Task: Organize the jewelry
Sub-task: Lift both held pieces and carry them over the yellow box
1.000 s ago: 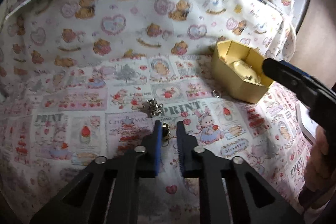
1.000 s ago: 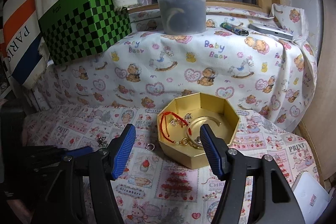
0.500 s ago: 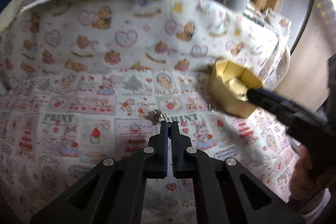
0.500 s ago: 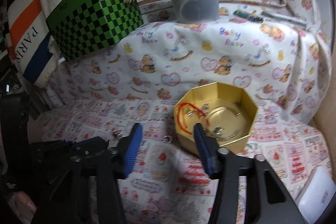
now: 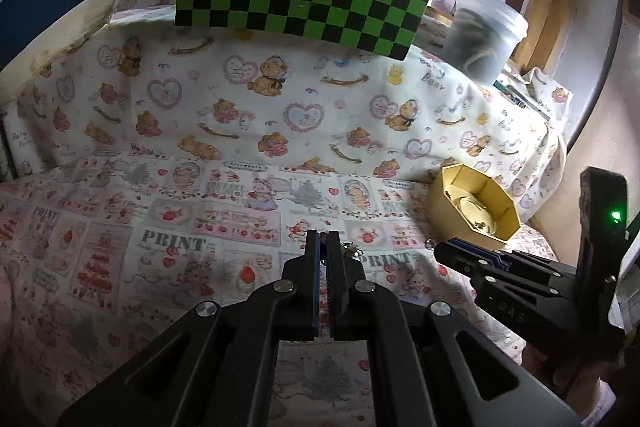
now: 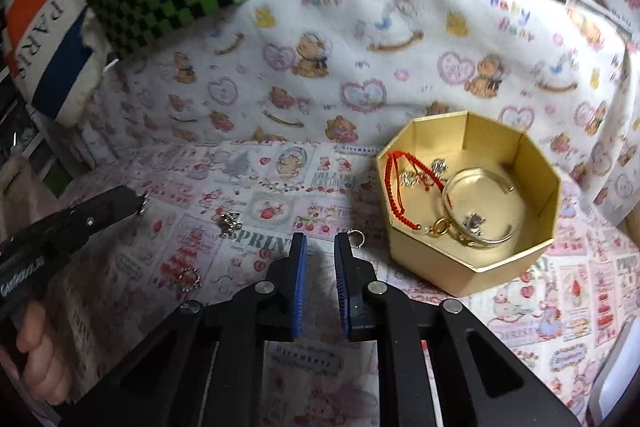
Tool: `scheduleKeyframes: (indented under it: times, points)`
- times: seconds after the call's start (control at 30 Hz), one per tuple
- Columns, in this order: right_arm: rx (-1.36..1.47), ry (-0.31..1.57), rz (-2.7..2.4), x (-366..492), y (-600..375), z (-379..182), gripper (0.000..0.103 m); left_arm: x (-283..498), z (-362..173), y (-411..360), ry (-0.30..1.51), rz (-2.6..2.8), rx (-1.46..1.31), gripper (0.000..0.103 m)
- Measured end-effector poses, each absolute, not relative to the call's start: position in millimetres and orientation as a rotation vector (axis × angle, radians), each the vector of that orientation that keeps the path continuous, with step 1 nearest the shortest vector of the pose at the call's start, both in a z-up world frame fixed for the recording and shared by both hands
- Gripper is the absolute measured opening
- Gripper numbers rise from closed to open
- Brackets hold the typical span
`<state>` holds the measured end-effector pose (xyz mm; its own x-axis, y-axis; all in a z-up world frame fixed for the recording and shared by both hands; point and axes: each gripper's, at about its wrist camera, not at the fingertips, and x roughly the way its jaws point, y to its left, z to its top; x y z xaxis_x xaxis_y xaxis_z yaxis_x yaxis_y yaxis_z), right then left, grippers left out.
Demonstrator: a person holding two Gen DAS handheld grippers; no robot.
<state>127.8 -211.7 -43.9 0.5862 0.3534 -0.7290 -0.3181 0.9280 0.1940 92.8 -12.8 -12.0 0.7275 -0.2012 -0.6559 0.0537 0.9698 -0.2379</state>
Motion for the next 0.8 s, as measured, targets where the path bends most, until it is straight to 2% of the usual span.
scheduleKeyframes:
  times: [0.5, 0.67, 0.8]
  points:
    - [0.015, 0.886, 0.28, 145, -209, -61, 0.012, 89, -9, -16, 0.737, -0.156, -0.202, 0.002]
    - [-0.032, 0.851, 0.281, 143, -207, -46, 0.012, 90, -9, -17, 0.739, -0.157, -0.203, 0.002]
    - [-0.02, 0.894, 0.261, 150, -199, -41, 0.015, 90, -9, -14, 0.739, -0.149, -0.209, 0.002]
